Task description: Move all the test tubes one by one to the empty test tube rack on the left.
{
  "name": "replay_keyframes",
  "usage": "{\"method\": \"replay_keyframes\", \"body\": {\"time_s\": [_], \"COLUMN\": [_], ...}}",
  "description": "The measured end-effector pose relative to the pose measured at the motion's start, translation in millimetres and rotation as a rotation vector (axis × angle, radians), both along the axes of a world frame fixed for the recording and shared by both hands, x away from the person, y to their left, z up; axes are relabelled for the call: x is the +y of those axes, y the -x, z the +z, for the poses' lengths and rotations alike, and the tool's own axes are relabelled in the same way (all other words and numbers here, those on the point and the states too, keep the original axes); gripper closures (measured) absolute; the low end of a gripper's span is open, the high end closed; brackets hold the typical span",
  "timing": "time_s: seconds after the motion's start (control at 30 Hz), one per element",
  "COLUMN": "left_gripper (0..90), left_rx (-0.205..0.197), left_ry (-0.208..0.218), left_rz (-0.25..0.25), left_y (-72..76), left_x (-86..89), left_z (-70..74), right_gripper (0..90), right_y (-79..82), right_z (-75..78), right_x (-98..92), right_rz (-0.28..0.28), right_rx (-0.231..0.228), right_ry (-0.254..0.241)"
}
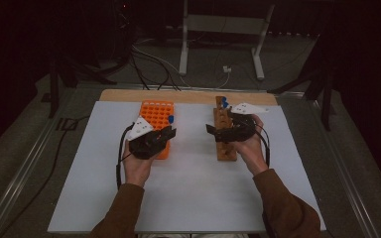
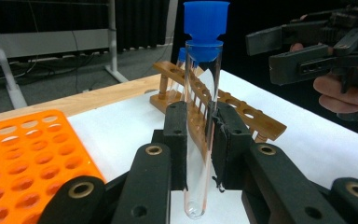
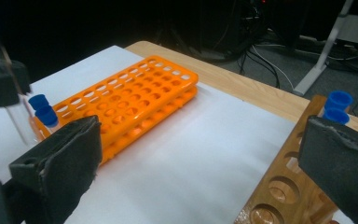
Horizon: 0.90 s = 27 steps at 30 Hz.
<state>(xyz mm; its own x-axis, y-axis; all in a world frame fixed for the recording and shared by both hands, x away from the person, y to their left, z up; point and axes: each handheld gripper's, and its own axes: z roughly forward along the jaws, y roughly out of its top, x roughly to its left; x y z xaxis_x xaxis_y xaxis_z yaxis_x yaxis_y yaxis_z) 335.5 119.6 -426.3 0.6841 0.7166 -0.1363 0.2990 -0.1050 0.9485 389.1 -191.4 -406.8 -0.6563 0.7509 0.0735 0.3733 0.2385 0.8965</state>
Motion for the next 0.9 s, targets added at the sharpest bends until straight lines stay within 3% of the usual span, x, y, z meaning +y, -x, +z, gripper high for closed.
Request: {"method": "replay_keyframes", "body": {"time_s": [0.33, 0.6, 0.9], "left_gripper": [78.5, 78.4, 78.4], "left_rx": [0.0, -0.002, 0.002], "left_ry": [0.051, 0.009, -0.006], "left_rz": [0.001, 0.044, 0.091], "left_y": [4.8, 7.7, 8.2], "left_x": [27.3, 41.6, 53.6], "left_z": [1.4, -4.3, -13.1], "right_gripper": [0.0, 0.0, 0.0], "right_y": [-0.4, 0.4, 0.9], "right_z": [-2.7, -4.5, -5.6], "right_x": [-7.6, -11.1, -14.2], "right_rz": [-0.019, -0.019, -0.021], "right_rx": [0.003, 0.009, 0.007], "right_ry": [-0.01, -0.024, -0.033]}}
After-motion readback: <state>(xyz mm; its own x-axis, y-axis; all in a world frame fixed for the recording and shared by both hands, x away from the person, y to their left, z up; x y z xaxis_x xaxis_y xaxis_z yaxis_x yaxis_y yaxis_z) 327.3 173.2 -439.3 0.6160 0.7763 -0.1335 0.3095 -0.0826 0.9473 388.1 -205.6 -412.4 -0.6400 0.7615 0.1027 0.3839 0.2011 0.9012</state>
